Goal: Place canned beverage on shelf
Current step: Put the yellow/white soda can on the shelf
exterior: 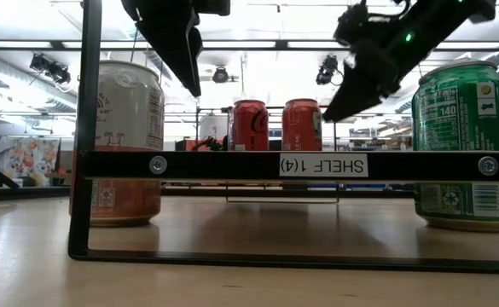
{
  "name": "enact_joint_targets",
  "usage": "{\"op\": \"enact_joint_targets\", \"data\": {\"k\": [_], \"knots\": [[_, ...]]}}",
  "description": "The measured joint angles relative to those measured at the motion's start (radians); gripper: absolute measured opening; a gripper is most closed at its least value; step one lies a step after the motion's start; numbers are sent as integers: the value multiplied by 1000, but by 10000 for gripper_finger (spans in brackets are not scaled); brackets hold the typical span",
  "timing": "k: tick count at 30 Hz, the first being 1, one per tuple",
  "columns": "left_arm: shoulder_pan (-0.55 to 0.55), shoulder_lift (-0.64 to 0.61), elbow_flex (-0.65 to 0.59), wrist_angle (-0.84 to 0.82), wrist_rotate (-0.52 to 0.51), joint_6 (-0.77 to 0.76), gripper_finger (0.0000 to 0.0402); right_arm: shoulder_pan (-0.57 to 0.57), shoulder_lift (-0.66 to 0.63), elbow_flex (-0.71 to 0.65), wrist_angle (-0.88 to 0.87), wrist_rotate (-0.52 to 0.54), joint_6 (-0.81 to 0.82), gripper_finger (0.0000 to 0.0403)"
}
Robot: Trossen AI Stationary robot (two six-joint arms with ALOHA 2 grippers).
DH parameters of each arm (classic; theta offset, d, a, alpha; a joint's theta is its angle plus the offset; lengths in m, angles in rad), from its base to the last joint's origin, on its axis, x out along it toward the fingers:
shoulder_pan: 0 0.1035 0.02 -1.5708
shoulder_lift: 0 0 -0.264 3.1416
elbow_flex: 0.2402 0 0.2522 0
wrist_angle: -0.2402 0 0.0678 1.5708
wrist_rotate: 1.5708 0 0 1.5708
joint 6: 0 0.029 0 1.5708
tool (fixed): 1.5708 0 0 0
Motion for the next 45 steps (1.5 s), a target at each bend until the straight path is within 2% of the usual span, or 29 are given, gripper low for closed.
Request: {"op": "enact_joint_targets", "data": {"k": [3, 6, 13, 17, 21, 27, 33, 38, 45], "knots": [[-1, 0, 0, 16, 28, 2, 385, 12, -66, 0, 0, -65, -2, 360], [-8, -17, 0, 44, 92, -11, 385, 48, -103, 2, -33, -81, 0, 360], [-55, -32, 11, 64, 124, -92, 385, 135, -86, 2, -66, 86, 42, 360], [-91, -34, 17, 58, 132, -181, 385, 163, -80, 0, -56, 127, 21, 360], [-139, -34, 17, 52, 133, -332, 385, 173, -76, 0, -44, 151, -2, 360], [-233, 7, 17, 41, 70, -555, 385, 176, -65, -3, -26, 180, -61, 360], [-302, 36, 17, 13, -1, -692, 385, 167, -67, -7, 106, 274, -282, 360], [-337, 76, 17, -25, -89, -705, 385, 140, -67, -7, 221, 232, -439, 360], [-347, 131, 17, -34, -97, -763, 385, 95, -67, -8, 225, 137, -438, 360]]}}
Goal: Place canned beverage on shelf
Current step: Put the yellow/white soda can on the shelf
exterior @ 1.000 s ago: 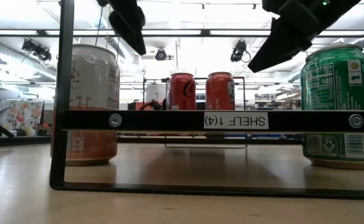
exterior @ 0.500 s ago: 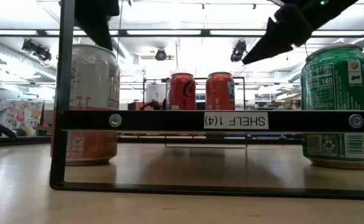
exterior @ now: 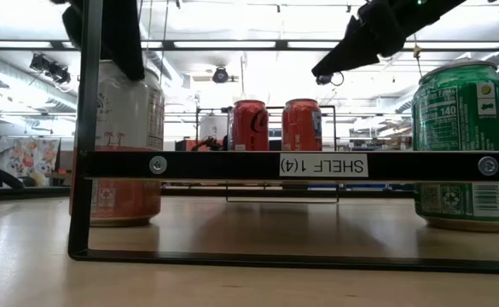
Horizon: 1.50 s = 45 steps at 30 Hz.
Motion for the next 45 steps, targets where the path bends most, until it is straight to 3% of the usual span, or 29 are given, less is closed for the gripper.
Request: {"op": "enact_joint_targets", "data": {"k": [8, 21, 25, 36, 45], "knots": [[30, 15, 0, -23, 29, 13, 380, -5, 0, 0, -24, -16, 41, 360], [76, 10, -20, -30, 55, 246, 302, 7, -1, -21, -35, -49, 96, 360], [100, 10, -20, -32, 57, 368, 304, 10, -1, -21, -41, -112, 121, 360], [159, 10, -20, -32, 119, 908, 305, 10, -1, -21, -35, -311, 19, 360], [224, 20, 17, -95, 100, 1058, 305, 33, -1, -21, -38, -273, 60, 360]]}}
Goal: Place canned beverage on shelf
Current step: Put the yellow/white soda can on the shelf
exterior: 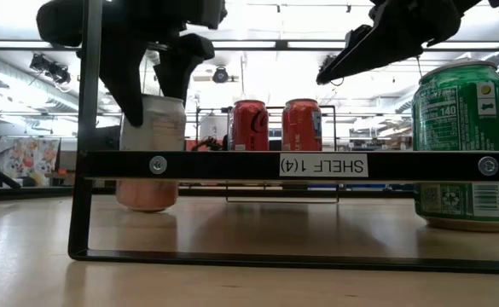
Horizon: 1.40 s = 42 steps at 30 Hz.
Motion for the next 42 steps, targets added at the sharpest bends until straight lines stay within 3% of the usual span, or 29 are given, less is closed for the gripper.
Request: {"op": "enact_joint_targets", "data": {"k": [7, 21, 34, 42], "knots": [[41, -1, 84, -36, -22, 56, 305, 27, -38, 33, -105, 100, 58, 360], [75, -3, 291, -128, -40, 104, 305, 59, -84, 53, -229, 139, 239, 360], [160, -4, 187, 83, -41, 92, 305, 76, -84, 53, -223, 158, 271, 360], [261, -4, 186, 132, 119, -11, 313, 76, -83, 53, -218, 157, 264, 360]]}}
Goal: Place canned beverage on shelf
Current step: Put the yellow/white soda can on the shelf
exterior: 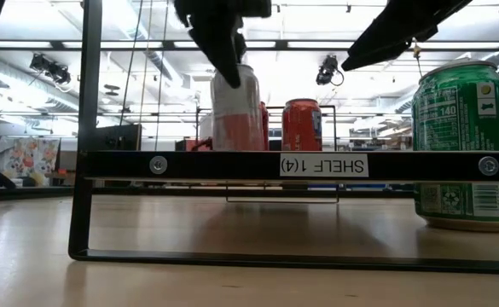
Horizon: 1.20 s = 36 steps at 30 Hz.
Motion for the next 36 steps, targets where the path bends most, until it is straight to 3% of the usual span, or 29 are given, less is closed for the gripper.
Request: {"op": "enact_joint_targets", "data": {"k": [9, 17, 26, 36], "knots": [[43, 0, 0, 33, 16, -128, 322, 4, 0, 0, -6, -1, -1, 360], [14, 0, 0, 32, 17, -124, 325, 5, 0, 0, -2, -1, -1, 360], [1, -3, 2, 32, -35, -115, 377, 15, 0, 0, 1, -3, -1, 360], [1, -3, 2, 29, -37, -52, 377, 14, 0, 0, 3, -1, -10, 360]]}}
